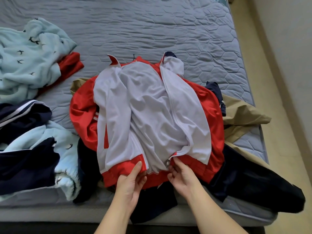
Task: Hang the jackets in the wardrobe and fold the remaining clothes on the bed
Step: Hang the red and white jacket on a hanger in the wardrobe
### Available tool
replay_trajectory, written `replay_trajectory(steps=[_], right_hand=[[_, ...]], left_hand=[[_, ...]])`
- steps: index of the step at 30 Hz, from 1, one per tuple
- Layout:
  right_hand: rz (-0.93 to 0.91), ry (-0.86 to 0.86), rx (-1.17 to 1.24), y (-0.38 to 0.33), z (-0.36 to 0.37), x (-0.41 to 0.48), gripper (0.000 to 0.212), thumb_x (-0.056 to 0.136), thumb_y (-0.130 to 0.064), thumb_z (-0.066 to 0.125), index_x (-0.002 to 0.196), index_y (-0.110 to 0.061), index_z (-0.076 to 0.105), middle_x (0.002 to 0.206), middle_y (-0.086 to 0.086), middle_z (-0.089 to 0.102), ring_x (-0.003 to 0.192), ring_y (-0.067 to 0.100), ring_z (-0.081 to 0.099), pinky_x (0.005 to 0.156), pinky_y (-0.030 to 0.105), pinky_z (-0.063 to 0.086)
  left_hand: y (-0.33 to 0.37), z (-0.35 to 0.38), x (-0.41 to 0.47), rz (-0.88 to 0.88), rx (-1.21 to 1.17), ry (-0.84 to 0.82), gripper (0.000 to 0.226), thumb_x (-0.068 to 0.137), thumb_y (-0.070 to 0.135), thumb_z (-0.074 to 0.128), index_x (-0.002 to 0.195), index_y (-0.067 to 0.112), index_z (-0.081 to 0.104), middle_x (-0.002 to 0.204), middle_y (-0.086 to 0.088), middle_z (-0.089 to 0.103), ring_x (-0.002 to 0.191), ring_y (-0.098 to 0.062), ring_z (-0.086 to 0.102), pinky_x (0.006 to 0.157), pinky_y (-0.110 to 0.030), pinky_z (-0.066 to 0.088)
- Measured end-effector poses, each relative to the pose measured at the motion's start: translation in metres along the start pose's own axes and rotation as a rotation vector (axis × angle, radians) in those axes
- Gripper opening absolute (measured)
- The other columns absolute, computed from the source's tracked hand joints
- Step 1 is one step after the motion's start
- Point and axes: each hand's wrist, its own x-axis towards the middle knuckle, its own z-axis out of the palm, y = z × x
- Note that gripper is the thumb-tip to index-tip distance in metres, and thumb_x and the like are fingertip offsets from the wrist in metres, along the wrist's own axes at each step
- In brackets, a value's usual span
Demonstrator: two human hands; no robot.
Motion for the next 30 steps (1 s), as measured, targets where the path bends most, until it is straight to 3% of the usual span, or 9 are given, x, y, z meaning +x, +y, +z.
replay_trajectory(steps=[3, 9, 15, 18, 22, 30], right_hand=[[-0.033, -0.136, -0.026, 0.0, 0.0, -0.017, 0.006, 0.071, -0.012, 0.069, 0.073, -0.01, 0.064, 0.061, 0.002, 0.059, 0.05, 0.007, 0.052, 0.044, 0.019, 0.039], [-0.056, -0.323, -0.122, 0.006, -0.002, -0.054, 0.012, 0.072, -0.005, 0.066, 0.079, 0.001, 0.074, 0.076, 0.012, 0.067, 0.06, 0.01, 0.059, 0.051, 0.019, 0.047], [-0.15, -0.288, -0.058, 0.009, 0.005, -0.086, 0.012, 0.069, -0.007, 0.064, 0.067, -0.011, 0.075, 0.064, 0.001, 0.063, 0.051, 0.005, 0.053, 0.042, 0.017, 0.04], [-0.189, -0.257, -0.048, 0.008, 0.012, -0.096, 0.011, 0.066, -0.008, 0.065, 0.066, -0.014, 0.075, 0.062, 0.0, 0.061, 0.049, 0.004, 0.051, 0.041, 0.016, 0.039], [-0.212, -0.247, -0.068, 0.012, 0.021, -0.106, 0.01, 0.063, -0.009, 0.067, 0.066, -0.014, 0.075, 0.06, 0.0, 0.06, 0.048, 0.004, 0.051, 0.043, 0.016, 0.04], [-0.256, -0.175, -0.052, 0.013, 0.028, -0.115, 0.007, 0.063, -0.008, 0.066, 0.065, -0.01, 0.072, 0.059, 0.002, 0.06, 0.046, 0.005, 0.052, 0.042, 0.016, 0.042]], left_hand=[[0.001, 0.002, -0.007, 0.017, 0.122, -0.078, 0.029, 0.078, 0.006, 0.068, 0.049, 0.011, 0.067, 0.053, -0.002, 0.06, 0.048, -0.008, 0.058, 0.048, -0.019, 0.051], [0.014, 0.02, -0.039, 0.176, 0.283, -0.172, 0.017, 0.065, 0.016, 0.072, 0.051, 0.006, 0.07, 0.053, -0.007, 0.061, 0.05, -0.012, 0.057, 0.052, -0.021, 0.05], [0.022, 0.035, -0.071, 0.39, 0.286, -0.169, 0.009, 0.068, 0.011, 0.07, 0.061, 0.011, 0.076, 0.064, -0.009, 0.071, 0.059, -0.013, 0.068, 0.056, -0.017, 0.051], [0.02, 0.037, -0.078, 0.447, 0.287, -0.127, 0.015, 0.071, 0.003, 0.07, 0.062, 0.013, 0.076, 0.066, -0.007, 0.072, 0.06, -0.01, 0.069, 0.056, -0.015, 0.051], [0.017, 0.04, -0.087, 0.495, 0.26, -0.107, 0.012, 0.066, 0.01, 0.072, 0.073, 0.018, 0.078, 0.075, -0.007, 0.074, 0.071, -0.016, 0.072, 0.062, -0.016, 0.053], [0.018, 0.042, -0.092, 0.533, 0.208, -0.009, 0.012, 0.061, 0.019, 0.073, 0.072, 0.021, 0.077, 0.073, -0.006, 0.074, 0.068, -0.015, 0.072, 0.063, -0.019, 0.055]])
